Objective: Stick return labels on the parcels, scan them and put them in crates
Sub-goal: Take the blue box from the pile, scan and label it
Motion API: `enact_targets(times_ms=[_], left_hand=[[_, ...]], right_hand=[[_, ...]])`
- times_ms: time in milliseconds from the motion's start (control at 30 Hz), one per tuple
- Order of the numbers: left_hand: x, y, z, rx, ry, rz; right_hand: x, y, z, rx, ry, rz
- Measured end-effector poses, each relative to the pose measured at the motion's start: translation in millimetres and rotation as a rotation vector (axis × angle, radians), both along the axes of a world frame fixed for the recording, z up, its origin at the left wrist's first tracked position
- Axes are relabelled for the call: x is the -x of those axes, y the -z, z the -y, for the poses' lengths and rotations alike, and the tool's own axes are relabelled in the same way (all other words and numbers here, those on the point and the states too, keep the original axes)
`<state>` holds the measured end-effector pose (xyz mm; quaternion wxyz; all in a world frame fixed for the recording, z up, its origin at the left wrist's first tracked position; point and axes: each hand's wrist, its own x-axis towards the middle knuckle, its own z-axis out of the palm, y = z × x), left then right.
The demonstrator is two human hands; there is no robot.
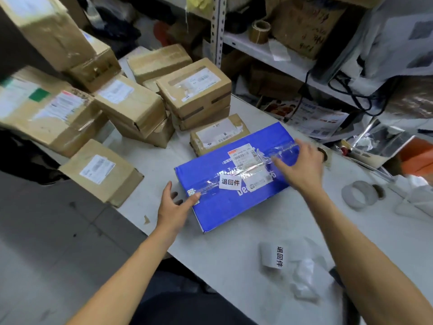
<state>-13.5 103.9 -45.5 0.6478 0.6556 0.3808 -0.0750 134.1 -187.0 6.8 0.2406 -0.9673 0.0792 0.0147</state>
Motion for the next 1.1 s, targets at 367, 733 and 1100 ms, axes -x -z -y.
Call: enact_targets(times_ms=[367, 733, 1100], left_hand=[[-25, -13, -15, 0.241, 0.182, 0.114], [-55, -63, 22, 0.32, 0.671, 0.254], [-10, -120, 148, 0.316, 1.237, 0.397]], right_hand=[[30, 14, 53, -0.543, 0.409, -0.273], [190, -76, 84, -0.581, 0.794, 0.057], [416, -150, 111, -0.357, 1.114, 0.093]])
